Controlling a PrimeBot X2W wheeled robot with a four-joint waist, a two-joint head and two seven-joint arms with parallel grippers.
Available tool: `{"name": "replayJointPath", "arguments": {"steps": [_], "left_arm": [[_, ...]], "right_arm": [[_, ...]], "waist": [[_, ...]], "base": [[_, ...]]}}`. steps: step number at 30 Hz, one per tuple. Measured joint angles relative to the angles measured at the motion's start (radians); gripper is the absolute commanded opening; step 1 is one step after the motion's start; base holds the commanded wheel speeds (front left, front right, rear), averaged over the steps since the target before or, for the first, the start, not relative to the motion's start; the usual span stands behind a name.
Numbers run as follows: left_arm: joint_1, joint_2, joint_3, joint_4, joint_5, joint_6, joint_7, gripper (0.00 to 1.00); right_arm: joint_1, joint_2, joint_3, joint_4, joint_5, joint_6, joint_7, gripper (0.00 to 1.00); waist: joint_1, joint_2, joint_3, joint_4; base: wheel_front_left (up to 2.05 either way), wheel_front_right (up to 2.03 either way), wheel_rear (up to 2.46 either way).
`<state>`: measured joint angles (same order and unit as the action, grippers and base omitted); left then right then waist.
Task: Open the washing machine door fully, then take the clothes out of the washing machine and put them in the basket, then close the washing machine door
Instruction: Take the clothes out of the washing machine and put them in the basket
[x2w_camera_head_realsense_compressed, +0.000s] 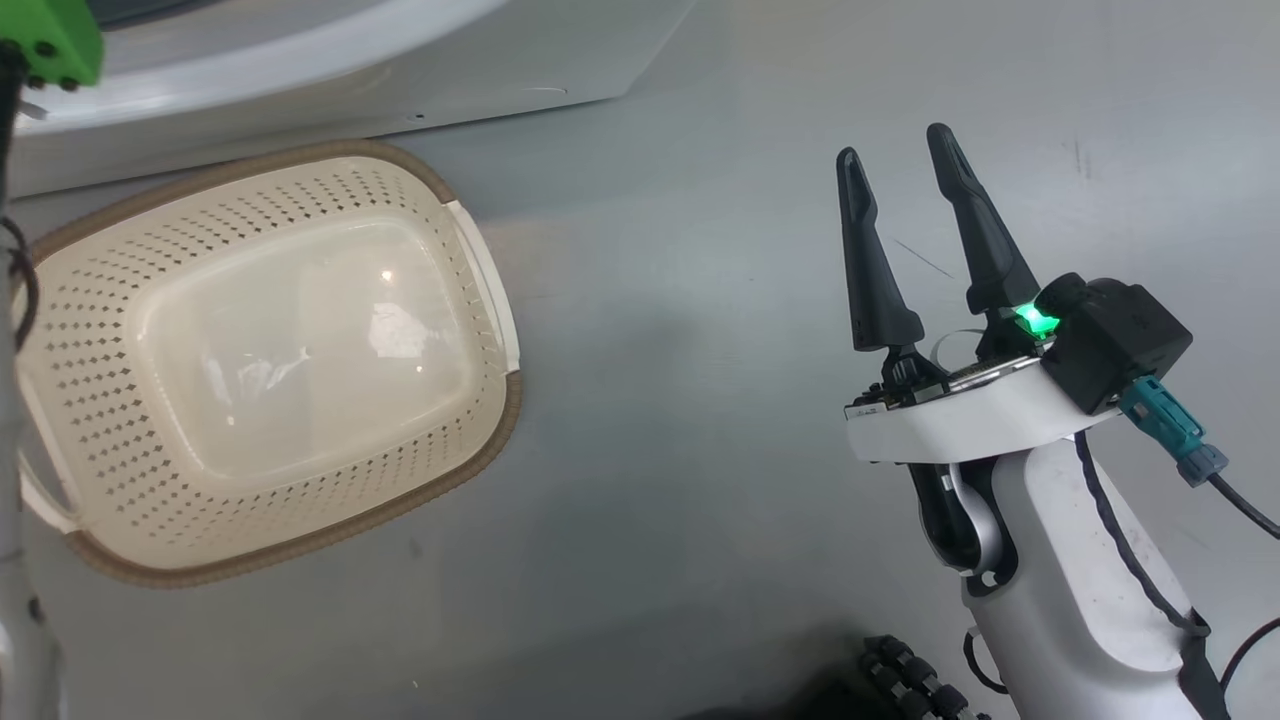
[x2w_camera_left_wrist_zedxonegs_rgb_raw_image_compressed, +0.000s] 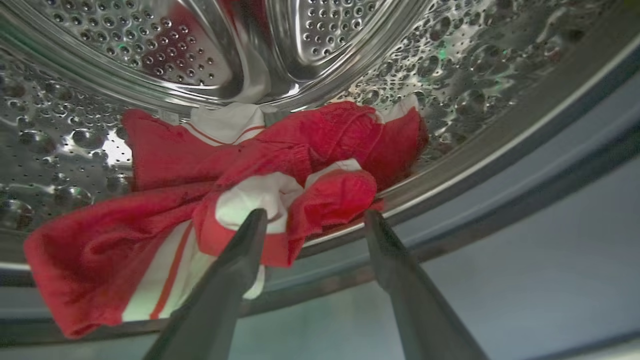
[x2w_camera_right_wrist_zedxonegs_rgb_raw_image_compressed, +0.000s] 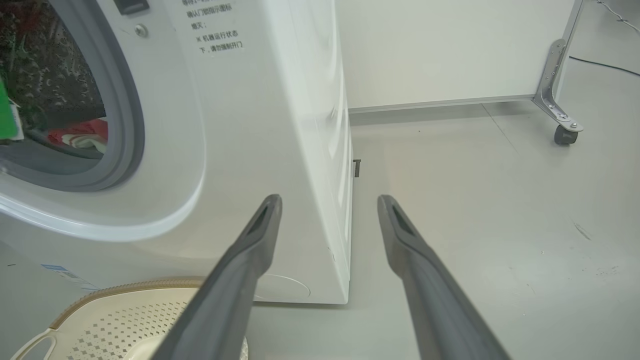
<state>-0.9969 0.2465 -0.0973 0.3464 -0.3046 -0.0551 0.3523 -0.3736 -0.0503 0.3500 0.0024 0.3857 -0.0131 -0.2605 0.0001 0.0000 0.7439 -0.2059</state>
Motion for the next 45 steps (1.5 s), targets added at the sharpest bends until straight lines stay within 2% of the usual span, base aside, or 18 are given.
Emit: {"name": "replayJointPath", "arguments": {"steps": [12, 18, 29, 30, 31, 32, 33, 41, 45], "left_arm": [[-0.146, 0.089, 0.046, 0.125, 0.018, 0.0, 0.079, 1.0], [-0.178, 0.101, 0.059, 0.19, 0.017, 0.007, 0.124, 1.0], [-0.22, 0.117, 0.059, 0.276, 0.016, 0.015, 0.206, 1.0], [-0.226, 0.117, 0.059, 0.284, 0.016, 0.015, 0.214, 0.65], [-0.23, 0.117, 0.058, 0.291, 0.015, 0.015, 0.216, 0.45], [-0.234, 0.117, 0.056, 0.293, 0.015, 0.015, 0.228, 0.15], [-0.239, 0.117, 0.055, 0.296, 0.015, 0.015, 0.229, 0.0], [-0.263, 0.111, 0.048, 0.325, 0.013, 0.009, 0.226, 0.0], [-0.264, 0.097, 0.05, 0.332, 0.008, 0.009, 0.192, 0.0]], "right_arm": [[-0.034, 0.0, 0.048, 0.009, 0.048, -0.012, 0.0, 1.0], [-0.043, 0.0, 0.055, 0.012, 0.054, -0.021, 0.0, 1.0], [-0.052, 0.001, 0.07, 0.014, 0.056, -0.026, 0.0, 1.0], [-0.054, 0.001, 0.07, 0.014, 0.056, -0.026, 0.0, 1.0], [-0.055, 0.001, 0.071, 0.016, 0.056, -0.026, 0.0, 1.0], [-0.057, 0.001, 0.071, 0.016, 0.056, -0.026, 0.0, 1.0], [-0.06, 0.001, 0.071, 0.016, 0.056, -0.026, 0.0, 1.0], [-0.073, 0.0, 0.063, 0.019, 0.052, -0.034, 0.0, 1.0], [-0.075, 0.0, 0.049, 0.021, 0.043, -0.04, 0.0, 1.0]], "waist": [[0.0, 0.0, 0.025, -0.075], [0.0, 0.0, 0.031, -0.106], [0.0, 0.0, 0.04, -0.116], [0.0, 0.0, 0.042, -0.115], [0.0, 0.0, 0.042, -0.115], [0.0, 0.0, 0.043, -0.115], [0.0, 0.0, 0.045, -0.115], [0.0, 0.0, 0.048, -0.105], [0.0, 0.0, 0.046, -0.093]], "base": [[0.0, 0.0, 0.0], [0.0, 0.0, 0.0], [0.0, 0.0, 0.0], [0.0, 0.0, 0.0], [0.0, 0.0, 0.0], [0.0, 0.0, 0.0], [0.0, 0.0, 0.0], [0.0, 0.0, 0.0], [0.0, 0.0, 0.0]]}}
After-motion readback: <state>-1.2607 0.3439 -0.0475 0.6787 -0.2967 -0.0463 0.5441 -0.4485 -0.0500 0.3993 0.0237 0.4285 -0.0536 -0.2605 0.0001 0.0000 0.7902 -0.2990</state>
